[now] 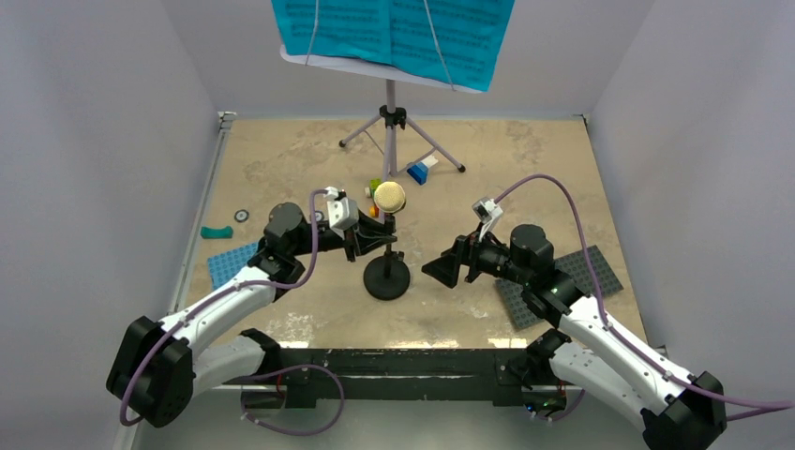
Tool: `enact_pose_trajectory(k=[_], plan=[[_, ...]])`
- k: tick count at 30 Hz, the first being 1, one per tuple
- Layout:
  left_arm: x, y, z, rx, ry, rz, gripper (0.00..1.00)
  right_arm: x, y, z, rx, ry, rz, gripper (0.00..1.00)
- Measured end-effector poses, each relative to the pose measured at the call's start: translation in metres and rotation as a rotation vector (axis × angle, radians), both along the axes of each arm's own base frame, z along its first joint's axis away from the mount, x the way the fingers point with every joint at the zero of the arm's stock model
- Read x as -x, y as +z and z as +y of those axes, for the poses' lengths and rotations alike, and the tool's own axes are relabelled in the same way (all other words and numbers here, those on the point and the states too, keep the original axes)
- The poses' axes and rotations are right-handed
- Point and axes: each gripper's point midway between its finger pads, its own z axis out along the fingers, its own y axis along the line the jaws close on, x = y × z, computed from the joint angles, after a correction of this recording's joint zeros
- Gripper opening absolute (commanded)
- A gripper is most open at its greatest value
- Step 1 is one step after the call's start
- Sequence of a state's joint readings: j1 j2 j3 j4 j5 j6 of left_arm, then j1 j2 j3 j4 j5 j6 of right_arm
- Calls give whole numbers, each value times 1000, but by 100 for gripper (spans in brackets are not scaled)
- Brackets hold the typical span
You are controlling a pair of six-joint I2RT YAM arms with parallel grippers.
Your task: Pack up the instrument practice props
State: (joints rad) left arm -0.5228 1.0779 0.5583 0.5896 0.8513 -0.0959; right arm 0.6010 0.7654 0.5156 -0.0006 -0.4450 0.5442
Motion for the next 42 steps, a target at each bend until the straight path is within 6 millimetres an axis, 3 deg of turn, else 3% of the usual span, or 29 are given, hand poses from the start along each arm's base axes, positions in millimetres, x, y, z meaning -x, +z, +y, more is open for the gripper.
enact_pose_trajectory(k=[3,6,10,14,20,24,25,32,36,42], plan=[[-1,-7,-2,4,-6,31,5,0,-1,0,7,2,-8,93],[1,-8,-2,24,-7,26,19,0,-4,-2,22,1,-4,93],[0,-7,-1,34,0,33,47,1,-8,-3,35,3,4,94],[-3,-4,2,38,34,40,62,2,-11,-4,45,5,10,94],[1,19,18,60,129,-8,71,4,-15,-6,64,9,12,94],[-2,27,38,53,256,-12,97,5,-16,-7,75,9,15,94],[-2,27,44,50,294,-1,100,5,-16,-8,77,9,15,94],[-6,17,84,68,573,290,100,2,-20,-11,102,-12,10,93],[2,13,83,82,584,426,100,1,-22,-12,109,-17,10,93],[26,-22,63,37,619,465,97,-1,-24,-14,121,-37,14,93]])
